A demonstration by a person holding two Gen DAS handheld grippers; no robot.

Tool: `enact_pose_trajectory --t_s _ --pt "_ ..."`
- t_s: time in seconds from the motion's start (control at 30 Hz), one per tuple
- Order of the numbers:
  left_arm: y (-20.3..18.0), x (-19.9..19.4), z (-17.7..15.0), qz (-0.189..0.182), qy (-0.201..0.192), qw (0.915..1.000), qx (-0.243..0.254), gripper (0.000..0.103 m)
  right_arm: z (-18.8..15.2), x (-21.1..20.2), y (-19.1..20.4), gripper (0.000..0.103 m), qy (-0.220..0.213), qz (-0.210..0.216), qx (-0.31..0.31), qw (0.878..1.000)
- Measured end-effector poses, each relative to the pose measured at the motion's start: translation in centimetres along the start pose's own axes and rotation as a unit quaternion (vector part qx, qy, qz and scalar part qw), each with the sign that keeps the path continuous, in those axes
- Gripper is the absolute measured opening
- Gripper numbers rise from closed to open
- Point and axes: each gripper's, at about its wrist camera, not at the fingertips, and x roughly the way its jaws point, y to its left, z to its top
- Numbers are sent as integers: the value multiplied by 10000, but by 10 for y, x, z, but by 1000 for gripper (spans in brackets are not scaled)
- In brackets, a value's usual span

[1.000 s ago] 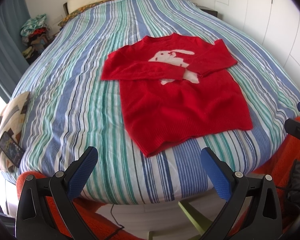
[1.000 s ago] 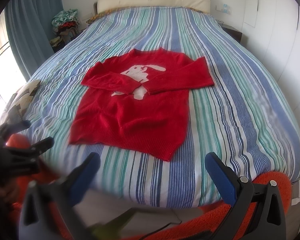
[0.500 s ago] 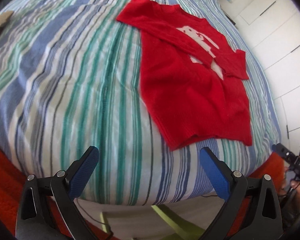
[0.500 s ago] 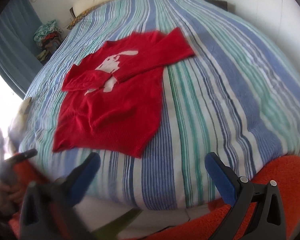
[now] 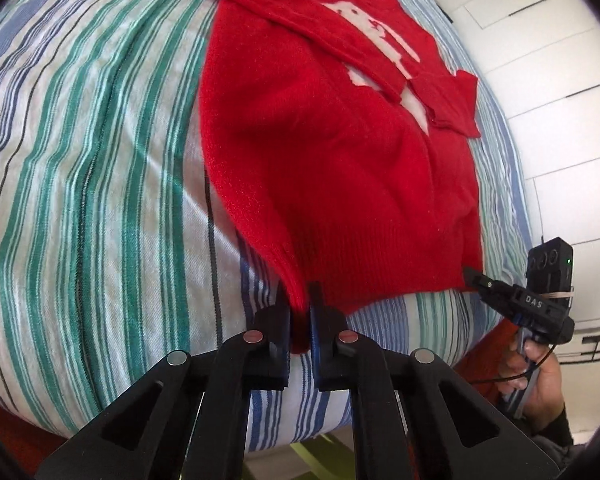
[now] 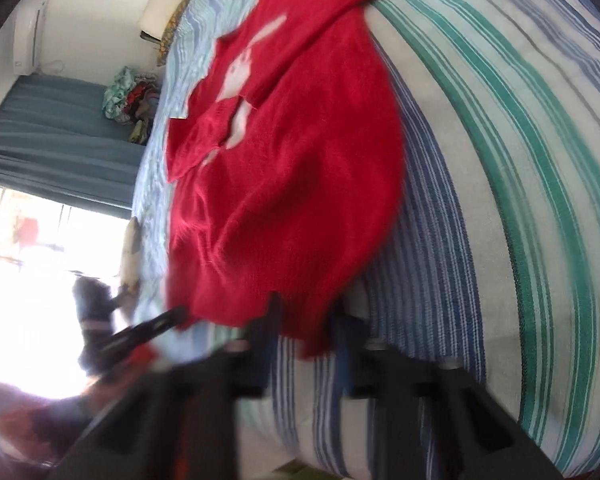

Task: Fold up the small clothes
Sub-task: 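Grasp the sweater hem with the left gripper while the right gripper grasps it too, then hold the hem with both grippers and pull it to straighten the body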

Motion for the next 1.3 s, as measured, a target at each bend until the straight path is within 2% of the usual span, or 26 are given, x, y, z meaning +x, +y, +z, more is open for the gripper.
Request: enact_pose_trajectory --t_s 0.07,0.2,0.3,0.37,0.5,0.63,0.73,0.83,1.03,1.3 --pt "2 -15 -5 144 -57 9998 84 5 -1 -8 1 5 -18 -218 -29 9998" --pt "0 -39 -18 198 -42 9992 338 4 -10 -45 16 4 -31 -874 -446 9952" --pt "-6 -43 -23 276 67 9986 440 4 -12 -57 21 4 119 -1131 -543 9920" --pt "-7 -44 -24 493 97 9972 546 4 -13 -55 25 4 248 -1290 -618 9894" --pt "-2 -28 -23 867 244 9943 566 4 -7 -50 26 4 379 -1471 -698 9859" --pt "16 2 -21 921 470 9942 293 4 -3 -35 6 4 471 -1780 -606 9810" --pt "11 6 -18 1085 430 9925 359 4 -1 -21 -16 3 525 -1654 -250 9845" --pt "9 10 -18 1180 395 9912 445 5 1 -16 -16 3 474 -1668 -231 9846" --pt "4 16 -18 1195 364 9913 408 5 -6 -20 -20 3 374 -1572 -171 9867" --pt "12 14 -22 1125 312 9924 382 7 -7 -15 -18 3 341 -1676 -248 9849"
